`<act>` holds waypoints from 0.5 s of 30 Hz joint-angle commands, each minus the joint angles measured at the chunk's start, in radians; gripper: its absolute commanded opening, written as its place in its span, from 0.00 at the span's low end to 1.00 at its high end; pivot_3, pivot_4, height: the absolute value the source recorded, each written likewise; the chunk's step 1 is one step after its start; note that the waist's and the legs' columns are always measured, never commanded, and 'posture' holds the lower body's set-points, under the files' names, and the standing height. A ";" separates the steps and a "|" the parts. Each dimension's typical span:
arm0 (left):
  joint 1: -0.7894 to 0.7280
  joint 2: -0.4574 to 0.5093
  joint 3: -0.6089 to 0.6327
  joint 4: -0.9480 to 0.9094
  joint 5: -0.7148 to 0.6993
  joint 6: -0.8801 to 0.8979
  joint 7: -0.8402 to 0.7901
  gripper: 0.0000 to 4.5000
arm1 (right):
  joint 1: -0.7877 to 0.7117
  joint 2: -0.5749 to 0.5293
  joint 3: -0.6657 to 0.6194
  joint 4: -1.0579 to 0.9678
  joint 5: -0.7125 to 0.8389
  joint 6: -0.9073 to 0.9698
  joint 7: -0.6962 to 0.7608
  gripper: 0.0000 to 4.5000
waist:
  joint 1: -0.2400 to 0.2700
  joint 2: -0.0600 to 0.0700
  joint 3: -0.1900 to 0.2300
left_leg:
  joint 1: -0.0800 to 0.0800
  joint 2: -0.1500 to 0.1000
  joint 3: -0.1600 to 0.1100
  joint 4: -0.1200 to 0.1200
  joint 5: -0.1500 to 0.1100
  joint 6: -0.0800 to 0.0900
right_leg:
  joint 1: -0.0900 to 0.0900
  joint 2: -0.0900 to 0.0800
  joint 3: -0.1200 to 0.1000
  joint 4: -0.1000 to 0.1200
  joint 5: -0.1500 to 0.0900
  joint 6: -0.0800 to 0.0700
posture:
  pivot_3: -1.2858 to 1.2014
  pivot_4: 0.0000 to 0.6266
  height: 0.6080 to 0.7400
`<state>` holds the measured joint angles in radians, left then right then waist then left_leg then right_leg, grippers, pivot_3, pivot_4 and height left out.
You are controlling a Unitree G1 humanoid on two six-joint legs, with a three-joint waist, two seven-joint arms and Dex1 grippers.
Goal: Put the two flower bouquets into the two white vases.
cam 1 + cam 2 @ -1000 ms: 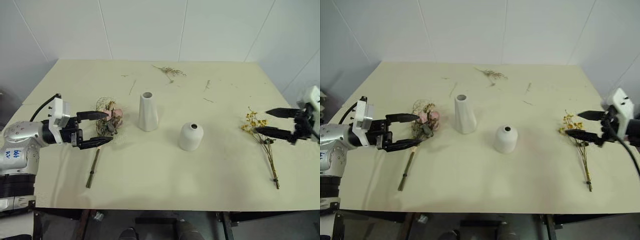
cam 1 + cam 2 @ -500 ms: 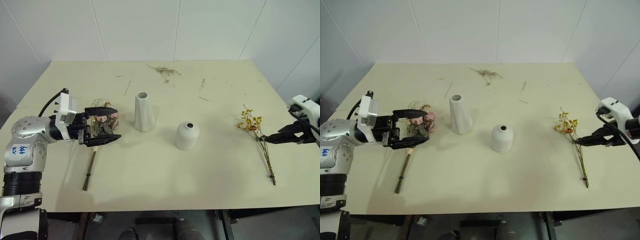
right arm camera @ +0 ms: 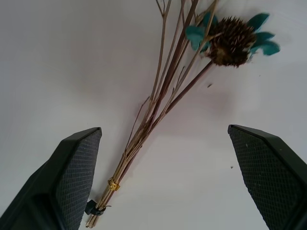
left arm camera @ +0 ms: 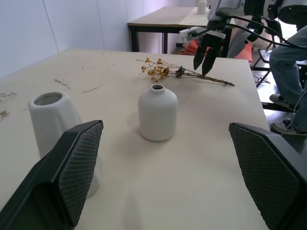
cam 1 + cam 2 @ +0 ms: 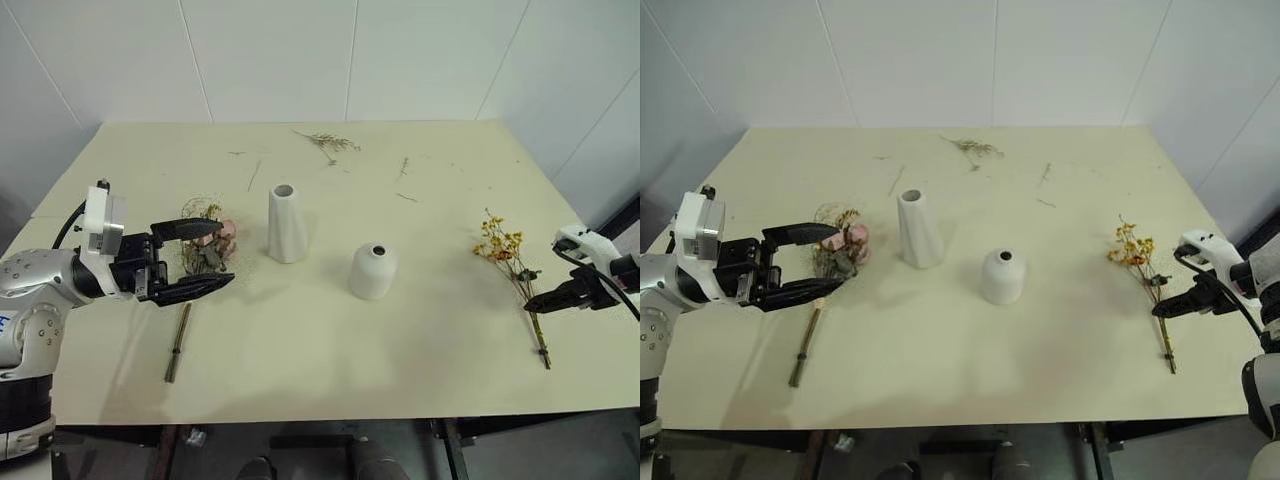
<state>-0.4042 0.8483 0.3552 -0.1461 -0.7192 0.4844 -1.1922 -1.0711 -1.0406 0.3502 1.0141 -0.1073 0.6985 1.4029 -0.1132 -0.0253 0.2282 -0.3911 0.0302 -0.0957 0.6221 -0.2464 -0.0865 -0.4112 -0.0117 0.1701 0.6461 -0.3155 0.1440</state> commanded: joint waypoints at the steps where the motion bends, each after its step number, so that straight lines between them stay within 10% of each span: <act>1: -0.001 0.031 0.048 -0.049 -0.054 0.037 0.019 1.00 | 0.011 0.016 -0.024 0.037 -0.020 -0.022 -0.021 0.99 | -0.001 0.000 0.000 | 0.000 0.000 0.000 0.000 0.000 0.000 | 0.000 0.000 0.000 0.000 0.000 0.000 | 0.52 0.24 1.00; 10: -0.009 0.077 0.068 -0.062 -0.085 0.071 0.020 1.00 | 0.014 0.096 -0.094 0.123 -0.021 -0.033 -0.112 0.99 | -0.010 -0.009 -0.004 | 0.003 0.000 0.000 0.008 0.000 0.000 | 0.008 0.001 0.000 -0.002 0.002 0.002 | 0.52 0.24 1.00; 15: -0.040 0.087 0.042 -0.038 -0.077 0.062 0.002 1.00 | 0.019 0.140 -0.103 0.115 -0.030 -0.029 -0.121 0.72 | -0.025 -0.013 -0.006 | 0.007 0.000 -0.001 0.009 0.000 0.000 | 0.014 0.001 0.000 -0.004 0.002 0.001 | 0.52 0.24 1.00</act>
<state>-0.4246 0.9185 0.3910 -0.1822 -0.7829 0.5575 -1.1820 -1.0678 -0.9284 0.2522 1.1158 -0.1417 0.6593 1.2693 -0.1380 -0.0386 0.2224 -0.3844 0.0305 -0.0973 0.6303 -0.2467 -0.0866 -0.3973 -0.0100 0.1700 0.6419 -0.3137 0.1455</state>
